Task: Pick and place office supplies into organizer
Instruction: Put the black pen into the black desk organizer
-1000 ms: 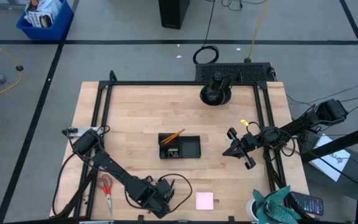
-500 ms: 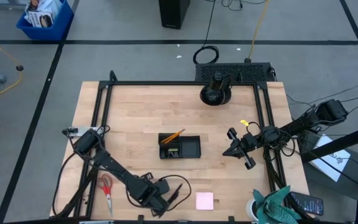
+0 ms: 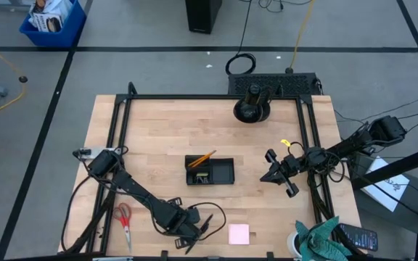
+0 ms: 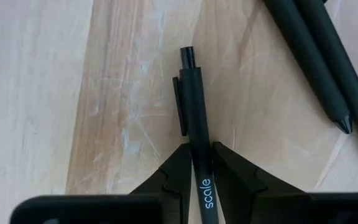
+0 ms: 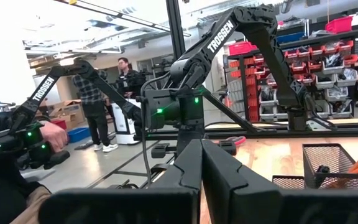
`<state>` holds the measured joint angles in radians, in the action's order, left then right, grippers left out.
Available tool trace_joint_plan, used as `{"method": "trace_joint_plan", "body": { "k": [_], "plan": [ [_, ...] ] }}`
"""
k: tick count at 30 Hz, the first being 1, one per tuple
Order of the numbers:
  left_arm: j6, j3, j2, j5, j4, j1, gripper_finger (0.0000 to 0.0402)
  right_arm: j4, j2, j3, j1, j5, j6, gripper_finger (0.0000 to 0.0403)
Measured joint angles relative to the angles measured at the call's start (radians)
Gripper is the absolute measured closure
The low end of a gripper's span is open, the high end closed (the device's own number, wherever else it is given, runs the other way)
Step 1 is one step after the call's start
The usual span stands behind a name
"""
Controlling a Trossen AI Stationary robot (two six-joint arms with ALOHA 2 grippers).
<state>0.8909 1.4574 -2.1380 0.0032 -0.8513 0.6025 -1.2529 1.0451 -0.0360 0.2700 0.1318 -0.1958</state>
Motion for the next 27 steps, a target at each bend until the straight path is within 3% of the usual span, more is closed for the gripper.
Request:
{"method": "trace_joint_plan", "body": {
  "k": [6, 11, 18, 27],
  "plan": [
    [0.004, -0.001, 0.001, -0.003, 0.03, 0.001, 0.0386, 0.0, 0.0, 0.0, 0.0, 0.0, -0.001, 0.0403],
    [-0.011, -0.002, 0.001, -0.014, 0.036, 0.005, 0.0378, 0.0, 0.0, 0.001, 0.0, 0.002, -0.002, 0.0403],
    [-0.085, -0.009, 0.026, -0.122, 0.04, 0.023, 0.039, -0.001, 0.0, 0.001, 0.0, 0.002, -0.002, 0.0403],
    [-0.158, -0.013, 0.156, -0.396, -0.047, -0.004, 0.0378, -0.006, 0.0, 0.001, 0.0, 0.001, -0.002, 0.0403]
  ]
}}
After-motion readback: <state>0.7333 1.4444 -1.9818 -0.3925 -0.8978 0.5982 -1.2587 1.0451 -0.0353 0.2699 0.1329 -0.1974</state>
